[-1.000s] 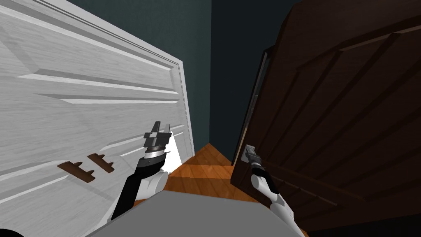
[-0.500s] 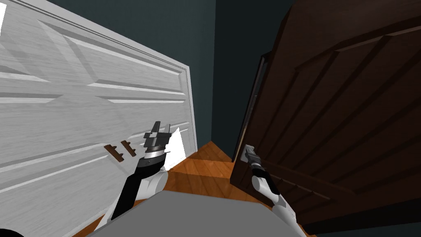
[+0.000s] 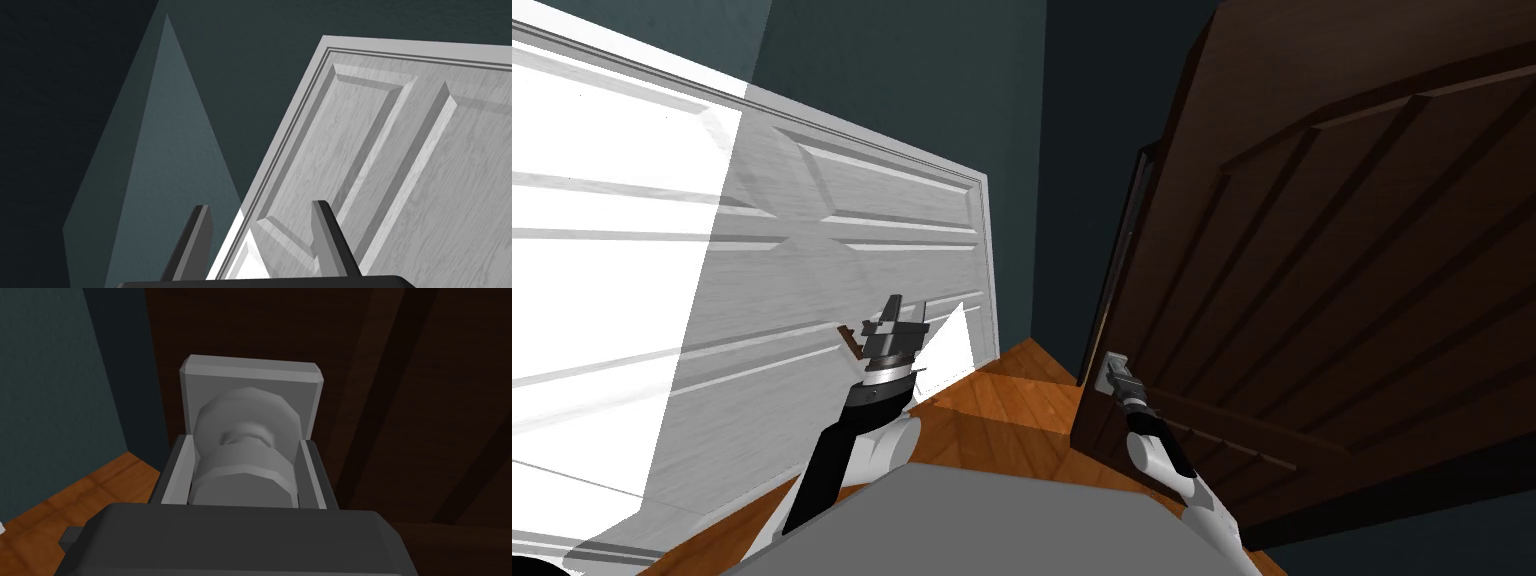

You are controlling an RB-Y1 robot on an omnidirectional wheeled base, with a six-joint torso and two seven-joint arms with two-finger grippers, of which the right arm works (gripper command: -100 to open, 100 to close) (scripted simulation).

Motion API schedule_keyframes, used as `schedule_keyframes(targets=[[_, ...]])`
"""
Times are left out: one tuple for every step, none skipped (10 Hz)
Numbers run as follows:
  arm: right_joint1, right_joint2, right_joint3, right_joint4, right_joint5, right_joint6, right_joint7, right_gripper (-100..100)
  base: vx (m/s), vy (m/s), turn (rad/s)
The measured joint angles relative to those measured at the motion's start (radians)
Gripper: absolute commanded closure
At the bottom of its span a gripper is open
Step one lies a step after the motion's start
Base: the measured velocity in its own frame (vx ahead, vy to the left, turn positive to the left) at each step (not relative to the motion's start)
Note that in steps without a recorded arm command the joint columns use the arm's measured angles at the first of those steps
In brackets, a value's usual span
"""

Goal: Pull the door open

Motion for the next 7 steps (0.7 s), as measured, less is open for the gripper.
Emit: schedule_keyframes(targets=[[0.007, -0.007, 0.007, -0.004, 0.0, 0.0, -0.007, 100, -0.088, -0.01, 0.023], [0.01, -0.006, 0.01, -0.003, 0.001, 0.002, -0.009, 100, -0.139, -0.023, 0.096], [0.014, -0.015, 0.016, -0.007, 0.001, -0.001, -0.015, 100, -0.206, -0.05, 0.123], [0.018, -0.025, 0.023, -0.013, 0.001, -0.006, -0.024, 100, -0.188, -0.073, 0.121], [0.025, -0.033, 0.033, -0.018, 0.002, -0.011, -0.033, 100, -0.215, -0.078, 0.123], [0.031, -0.041, 0.043, -0.027, 0.003, -0.013, -0.04, 100, -0.226, -0.05, 0.124], [0.036, -0.05, 0.054, -0.031, 0.005, -0.018, -0.049, 100, -0.228, -0.061, 0.099]])
